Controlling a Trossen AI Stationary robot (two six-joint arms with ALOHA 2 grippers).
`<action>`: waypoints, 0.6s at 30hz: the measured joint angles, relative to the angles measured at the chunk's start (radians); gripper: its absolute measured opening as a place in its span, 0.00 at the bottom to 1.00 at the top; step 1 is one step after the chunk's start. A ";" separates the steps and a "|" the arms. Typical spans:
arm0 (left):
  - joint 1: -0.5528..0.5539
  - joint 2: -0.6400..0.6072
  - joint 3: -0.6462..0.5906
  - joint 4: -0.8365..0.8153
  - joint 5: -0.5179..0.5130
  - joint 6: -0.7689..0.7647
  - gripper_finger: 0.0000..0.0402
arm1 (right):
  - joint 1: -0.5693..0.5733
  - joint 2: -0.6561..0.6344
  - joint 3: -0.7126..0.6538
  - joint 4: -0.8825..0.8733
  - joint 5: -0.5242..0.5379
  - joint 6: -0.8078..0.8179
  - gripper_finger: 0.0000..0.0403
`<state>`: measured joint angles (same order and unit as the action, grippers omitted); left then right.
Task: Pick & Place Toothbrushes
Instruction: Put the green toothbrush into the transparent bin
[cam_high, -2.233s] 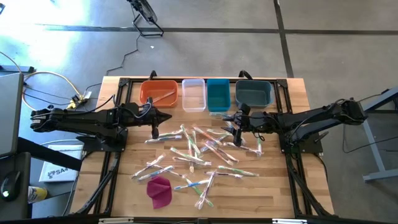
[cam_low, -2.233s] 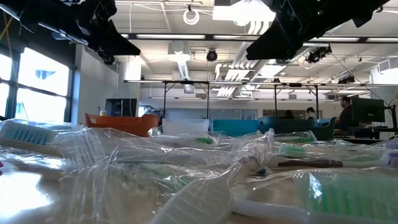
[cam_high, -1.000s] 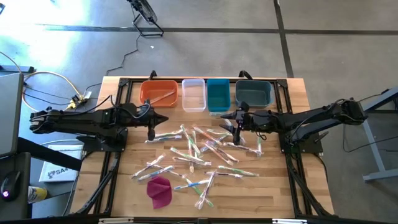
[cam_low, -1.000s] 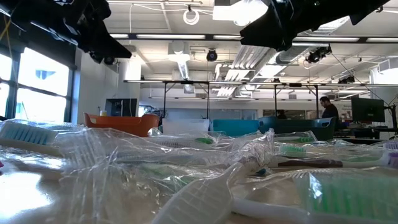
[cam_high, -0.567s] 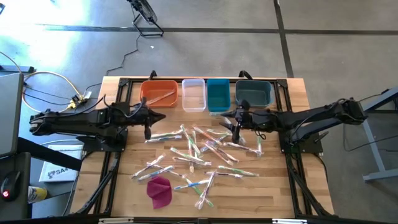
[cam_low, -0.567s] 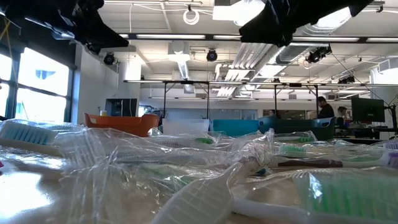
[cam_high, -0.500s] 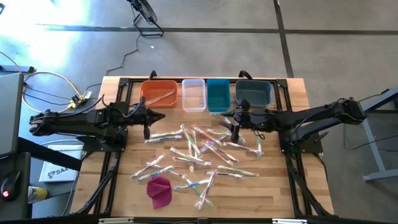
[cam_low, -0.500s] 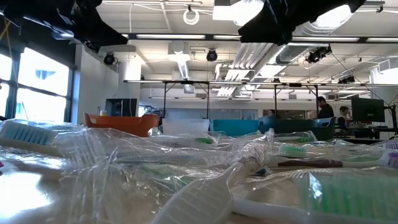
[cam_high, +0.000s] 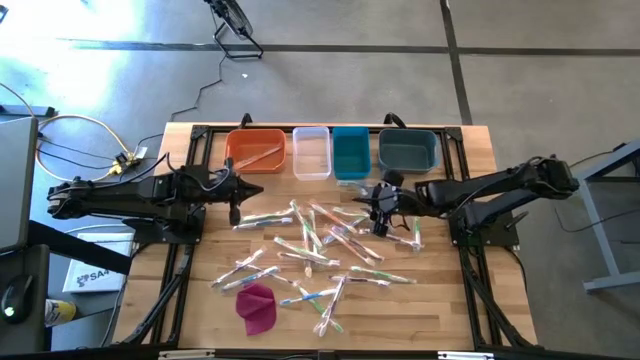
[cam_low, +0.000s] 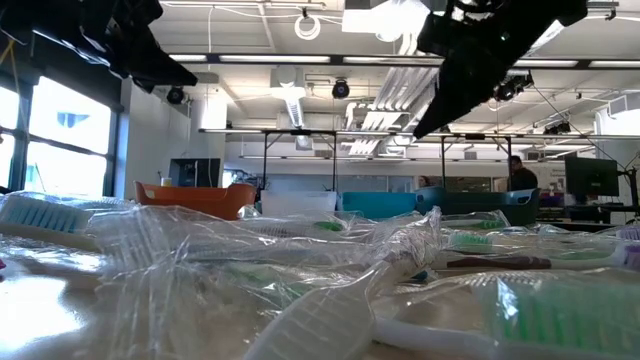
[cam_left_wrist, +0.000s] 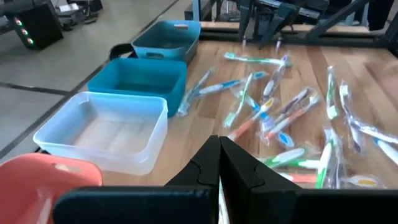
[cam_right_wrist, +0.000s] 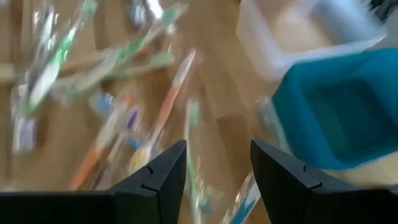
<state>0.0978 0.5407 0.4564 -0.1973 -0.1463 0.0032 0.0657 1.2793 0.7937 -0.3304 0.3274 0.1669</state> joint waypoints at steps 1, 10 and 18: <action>0.000 0.000 0.000 -0.001 0.000 0.000 0.00 | 0.000 0.000 0.000 -0.001 -0.016 0.000 0.42; 0.000 0.000 0.000 0.007 0.000 0.000 0.00 | -0.002 0.005 -0.012 0.001 -0.042 0.017 0.42; 0.000 0.000 0.000 0.007 0.000 0.000 0.00 | -0.003 0.066 -0.036 -0.002 -0.034 0.095 0.42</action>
<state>0.0978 0.5407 0.4564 -0.1898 -0.1459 0.0029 0.0629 1.3456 0.7573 -0.3329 0.2933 0.2619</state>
